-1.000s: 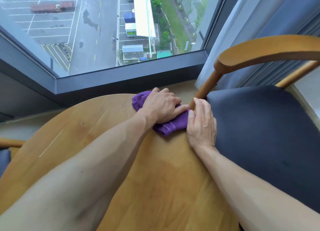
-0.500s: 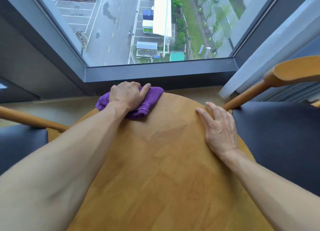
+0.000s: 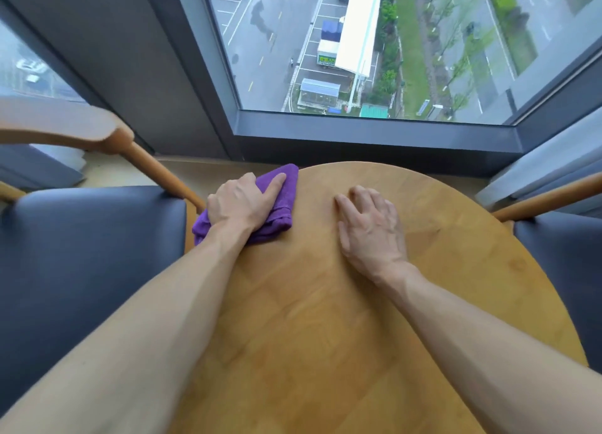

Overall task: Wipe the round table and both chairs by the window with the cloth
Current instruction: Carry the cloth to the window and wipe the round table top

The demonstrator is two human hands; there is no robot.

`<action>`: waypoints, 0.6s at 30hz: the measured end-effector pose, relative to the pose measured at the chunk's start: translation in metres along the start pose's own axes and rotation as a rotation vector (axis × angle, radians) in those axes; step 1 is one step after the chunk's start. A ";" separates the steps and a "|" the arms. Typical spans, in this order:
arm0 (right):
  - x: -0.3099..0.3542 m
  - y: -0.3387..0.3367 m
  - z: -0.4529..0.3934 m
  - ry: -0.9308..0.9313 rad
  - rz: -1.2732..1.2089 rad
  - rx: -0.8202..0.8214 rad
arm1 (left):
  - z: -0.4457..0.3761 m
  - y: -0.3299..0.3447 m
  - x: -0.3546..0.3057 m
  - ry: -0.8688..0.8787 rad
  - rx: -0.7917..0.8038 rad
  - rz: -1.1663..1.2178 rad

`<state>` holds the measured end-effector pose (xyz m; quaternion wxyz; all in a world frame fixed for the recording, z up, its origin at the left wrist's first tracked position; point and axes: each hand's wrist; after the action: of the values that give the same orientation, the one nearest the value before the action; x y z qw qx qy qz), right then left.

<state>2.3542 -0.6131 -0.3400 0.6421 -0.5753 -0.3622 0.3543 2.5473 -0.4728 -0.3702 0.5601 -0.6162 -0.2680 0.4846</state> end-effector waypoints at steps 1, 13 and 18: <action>0.011 0.001 0.003 -0.011 0.007 0.011 | 0.006 -0.003 0.009 -0.013 0.003 0.017; 0.109 -0.001 0.055 -0.098 0.072 0.050 | 0.100 -0.023 0.085 -0.265 -0.023 0.141; 0.134 0.000 0.099 -0.139 0.045 0.088 | 0.145 -0.027 0.097 -0.384 -0.050 0.203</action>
<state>2.3328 -0.4480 -0.3252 0.6319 -0.5285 -0.3769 0.4234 2.4606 -0.3199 -0.3592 0.4315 -0.5501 -0.3182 0.6403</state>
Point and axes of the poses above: each hand's wrist, its own z-axis away from the middle knuckle, its own y-axis out of the palm, x = y × z, and after that the axes turned 5 degrees about z, right-handed
